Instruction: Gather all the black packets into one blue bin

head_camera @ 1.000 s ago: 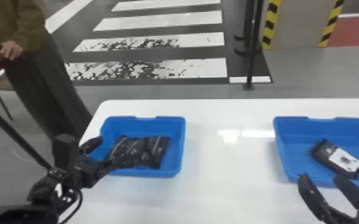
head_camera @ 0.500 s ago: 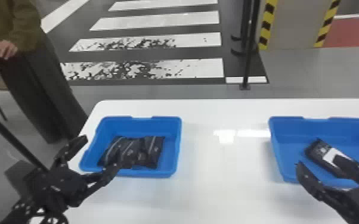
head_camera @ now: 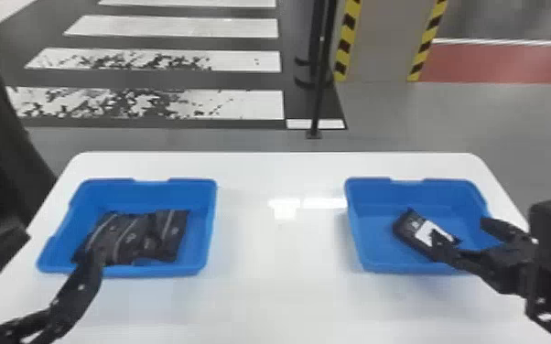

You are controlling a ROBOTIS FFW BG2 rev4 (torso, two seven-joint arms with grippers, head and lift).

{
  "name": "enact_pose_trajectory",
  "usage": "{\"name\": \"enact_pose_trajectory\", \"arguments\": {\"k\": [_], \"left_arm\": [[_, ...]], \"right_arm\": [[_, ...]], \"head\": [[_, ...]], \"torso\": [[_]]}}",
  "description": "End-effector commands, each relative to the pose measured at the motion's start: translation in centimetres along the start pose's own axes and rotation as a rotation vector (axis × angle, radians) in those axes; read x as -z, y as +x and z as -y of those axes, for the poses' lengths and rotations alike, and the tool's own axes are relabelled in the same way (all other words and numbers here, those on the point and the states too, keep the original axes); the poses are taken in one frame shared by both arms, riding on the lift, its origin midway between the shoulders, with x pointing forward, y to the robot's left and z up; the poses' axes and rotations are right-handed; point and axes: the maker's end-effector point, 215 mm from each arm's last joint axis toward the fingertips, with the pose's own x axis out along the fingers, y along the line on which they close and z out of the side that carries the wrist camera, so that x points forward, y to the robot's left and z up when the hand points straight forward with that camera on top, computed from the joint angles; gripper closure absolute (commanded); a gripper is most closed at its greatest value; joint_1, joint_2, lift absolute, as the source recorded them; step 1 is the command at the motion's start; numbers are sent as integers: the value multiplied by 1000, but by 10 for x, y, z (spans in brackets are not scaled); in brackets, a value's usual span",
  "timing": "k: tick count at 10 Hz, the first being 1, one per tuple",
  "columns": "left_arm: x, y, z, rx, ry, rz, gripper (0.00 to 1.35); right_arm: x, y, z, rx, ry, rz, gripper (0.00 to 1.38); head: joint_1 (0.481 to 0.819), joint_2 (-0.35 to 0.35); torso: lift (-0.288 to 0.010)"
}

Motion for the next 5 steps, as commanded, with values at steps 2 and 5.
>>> {"name": "enact_pose_trajectory", "arguments": {"k": [2,5], "left_arm": [[-7,-10,16,21,-57,-9,140],[-8,0,22,37,-82,-2,140]], "right_arm": [[19,13,22,12,20,-122,145],[25,40,17,-28,44,-181,150]], "head": [[695,-118],[695,-146]], "torso": [[-110],[-110]]}}
